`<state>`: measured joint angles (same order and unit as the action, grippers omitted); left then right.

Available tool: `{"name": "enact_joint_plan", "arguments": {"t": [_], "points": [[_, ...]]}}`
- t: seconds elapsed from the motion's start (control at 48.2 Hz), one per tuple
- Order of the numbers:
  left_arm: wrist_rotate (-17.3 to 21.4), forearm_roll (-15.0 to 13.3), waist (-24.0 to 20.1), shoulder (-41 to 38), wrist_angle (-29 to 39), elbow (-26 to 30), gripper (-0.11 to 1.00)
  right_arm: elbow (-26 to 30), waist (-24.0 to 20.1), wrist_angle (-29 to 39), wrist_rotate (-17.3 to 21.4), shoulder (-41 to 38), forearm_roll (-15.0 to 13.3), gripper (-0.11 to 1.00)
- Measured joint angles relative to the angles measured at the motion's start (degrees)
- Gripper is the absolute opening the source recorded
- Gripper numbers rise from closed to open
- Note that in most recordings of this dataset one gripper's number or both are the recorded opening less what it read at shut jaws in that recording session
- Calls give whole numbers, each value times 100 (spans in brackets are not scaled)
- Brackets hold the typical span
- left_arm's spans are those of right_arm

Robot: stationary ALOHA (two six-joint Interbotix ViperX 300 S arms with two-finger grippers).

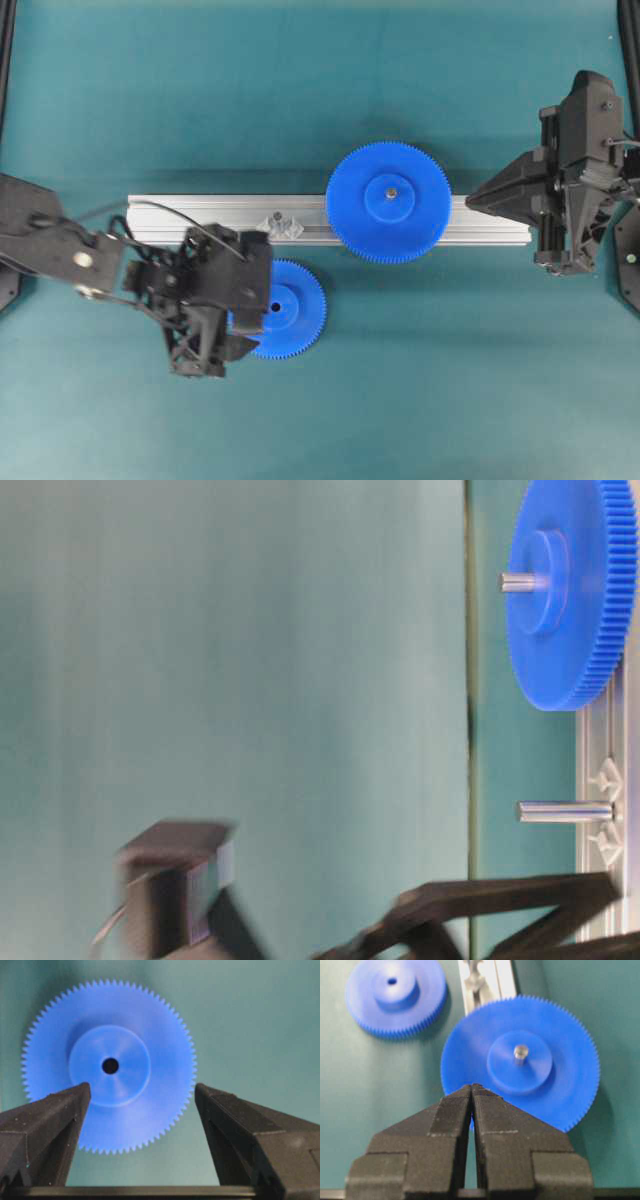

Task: Insert the small gear onto the shaft.
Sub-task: 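Lower the left gripper and close it on the small blue gear's hub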

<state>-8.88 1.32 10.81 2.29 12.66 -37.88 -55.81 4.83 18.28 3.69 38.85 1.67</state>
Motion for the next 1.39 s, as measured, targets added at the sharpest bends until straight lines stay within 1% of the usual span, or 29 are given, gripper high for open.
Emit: {"name": "enact_joint_plan", "arguments": {"t": [0.125,0.249,0.477,0.664,1.017,1.391], "points": [[9,18,0,-352,26,132,86,0,18,-44,0,0,0,10],[53,18,-9,-563,158,281,89,0,18,-62,0,-9,0,10],[105,0,-123,-668,563,554,90,-18,18,-62,-9,-9,0,10],[220,0,-193,-686,782,668,90,-35,18,-62,0,-9,9,10],[211,18,-202,-914,817,861,90,-114,26,-158,0,-9,18,10],[229,18,-475,-940,817,896,90,-123,18,-167,0,35,26,10]]}}
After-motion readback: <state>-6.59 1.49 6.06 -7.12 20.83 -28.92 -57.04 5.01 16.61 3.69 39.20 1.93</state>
